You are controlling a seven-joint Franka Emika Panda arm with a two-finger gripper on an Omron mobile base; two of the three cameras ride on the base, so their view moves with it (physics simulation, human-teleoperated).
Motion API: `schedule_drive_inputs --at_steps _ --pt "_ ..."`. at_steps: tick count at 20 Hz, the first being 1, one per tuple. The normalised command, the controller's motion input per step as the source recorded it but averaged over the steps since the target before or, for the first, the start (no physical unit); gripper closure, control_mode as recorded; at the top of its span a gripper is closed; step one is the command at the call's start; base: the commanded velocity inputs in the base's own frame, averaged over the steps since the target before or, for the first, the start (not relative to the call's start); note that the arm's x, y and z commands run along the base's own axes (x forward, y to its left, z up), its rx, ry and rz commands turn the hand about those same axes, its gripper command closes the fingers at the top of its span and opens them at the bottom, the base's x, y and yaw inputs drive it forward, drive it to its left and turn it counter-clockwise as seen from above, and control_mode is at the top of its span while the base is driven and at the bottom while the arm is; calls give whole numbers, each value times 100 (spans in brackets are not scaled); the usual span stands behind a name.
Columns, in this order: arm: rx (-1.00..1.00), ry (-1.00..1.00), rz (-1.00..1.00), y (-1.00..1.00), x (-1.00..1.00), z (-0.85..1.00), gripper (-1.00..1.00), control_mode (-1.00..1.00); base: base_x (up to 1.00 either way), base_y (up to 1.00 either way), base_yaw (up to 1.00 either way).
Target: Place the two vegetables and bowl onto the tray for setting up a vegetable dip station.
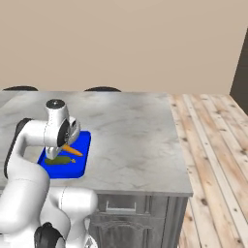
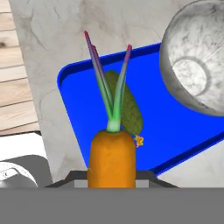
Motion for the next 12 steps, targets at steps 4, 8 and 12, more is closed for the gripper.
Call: schedule_drive_inputs --at_steps 4,8,12 --pt "12 0 12 19 8 -16 100 -100 0 0 0" --pt "10 1 8 18 12 -17 100 -100 0 0 0" --pt "12 3 6 20 8 -17 100 -100 0 0 0"
